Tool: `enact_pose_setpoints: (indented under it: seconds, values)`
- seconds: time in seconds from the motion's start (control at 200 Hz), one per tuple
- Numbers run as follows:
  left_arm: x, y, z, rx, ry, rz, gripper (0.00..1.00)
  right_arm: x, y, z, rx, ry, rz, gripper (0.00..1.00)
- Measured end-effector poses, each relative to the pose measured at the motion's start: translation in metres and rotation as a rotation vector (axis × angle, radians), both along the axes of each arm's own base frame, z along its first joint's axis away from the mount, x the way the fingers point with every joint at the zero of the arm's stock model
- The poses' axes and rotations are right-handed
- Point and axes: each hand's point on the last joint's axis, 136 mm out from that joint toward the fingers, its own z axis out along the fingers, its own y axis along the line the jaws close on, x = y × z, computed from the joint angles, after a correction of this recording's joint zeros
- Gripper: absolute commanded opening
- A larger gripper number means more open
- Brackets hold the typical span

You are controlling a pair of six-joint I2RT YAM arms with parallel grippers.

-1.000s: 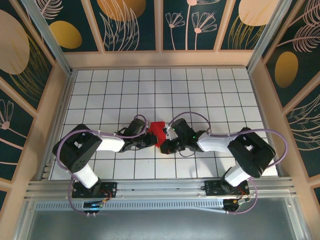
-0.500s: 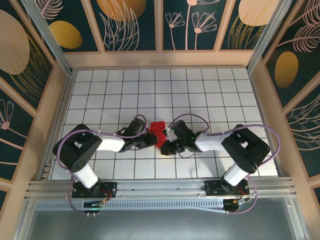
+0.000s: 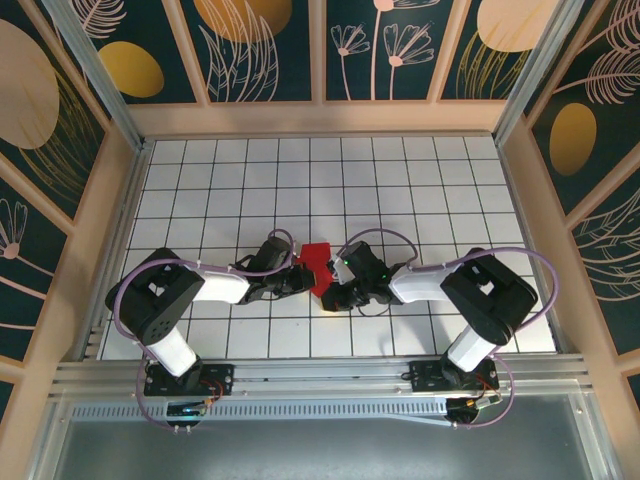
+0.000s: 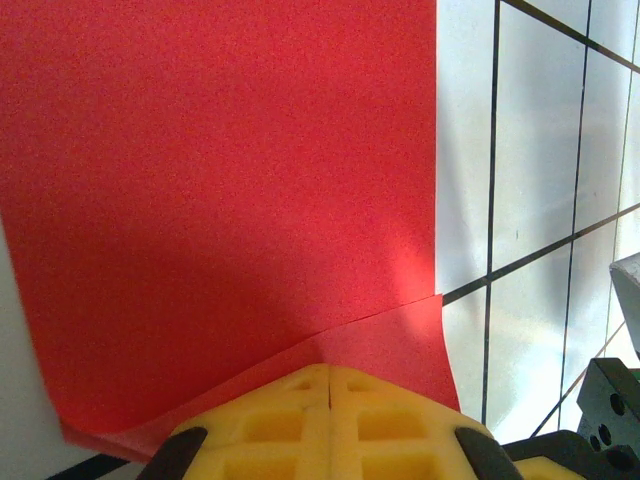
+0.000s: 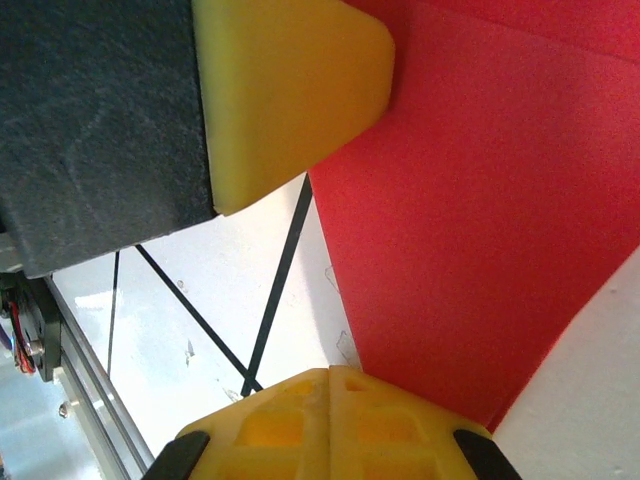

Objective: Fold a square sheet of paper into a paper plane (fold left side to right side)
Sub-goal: Third fold the triangle at the center of the table.

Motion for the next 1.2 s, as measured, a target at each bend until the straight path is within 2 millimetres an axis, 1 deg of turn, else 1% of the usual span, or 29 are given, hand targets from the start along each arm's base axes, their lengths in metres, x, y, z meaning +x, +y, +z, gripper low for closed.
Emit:
enact_pose_setpoints:
  seconds: [0.315, 0.55, 0.686, 0.756, 0.801, 0.871, 0.941, 1.021, 1.111, 1.201]
  values:
    - [0.001, 0.0, -0.001, 0.004, 0.003, 0.001, 0.0, -0.002, -0.005, -0.002, -0.01, 0.001, -0.011, 0.0]
    - [0.001, -0.001, 0.0, 0.006, 0.003, 0.002, 0.0, -0.014, -0.021, -0.003, -0.034, 0.007, -0.023, 0.0]
    - [0.002, -0.001, 0.0, 0.006, 0.003, 0.002, 0.0, -0.021, -0.033, -0.002, -0.082, 0.027, -0.032, 0.0]
    - [0.002, -0.001, 0.0, 0.006, 0.004, 0.002, 0.0, -0.023, -0.038, 0.002, -0.099, 0.028, -0.036, 0.0]
    - [0.002, -0.001, 0.0, 0.006, 0.004, 0.002, 0.0, -0.024, -0.04, 0.008, -0.098, 0.022, -0.038, 0.0]
    - [0.002, -0.002, 0.0, 0.007, 0.005, 0.002, 0.0, -0.021, -0.037, 0.021, -0.076, 0.001, -0.036, 0.0]
    - [0.003, -0.002, 0.0, 0.007, 0.005, 0.002, 0.0, -0.015, -0.029, 0.034, -0.041, -0.027, -0.033, 0.0]
    - [0.003, -0.002, 0.0, 0.007, 0.004, 0.002, 0.0, -0.008, -0.021, 0.042, -0.012, -0.05, -0.033, 0.0]
    - [0.003, -0.002, 0.0, 0.007, 0.005, 0.002, 0.0, -0.002, -0.014, 0.041, -0.001, -0.056, -0.039, 0.0]
    - [0.003, -0.002, 0.0, 0.008, 0.006, 0.002, 0.0, 0.003, -0.011, 0.03, -0.019, -0.047, -0.047, 0.0]
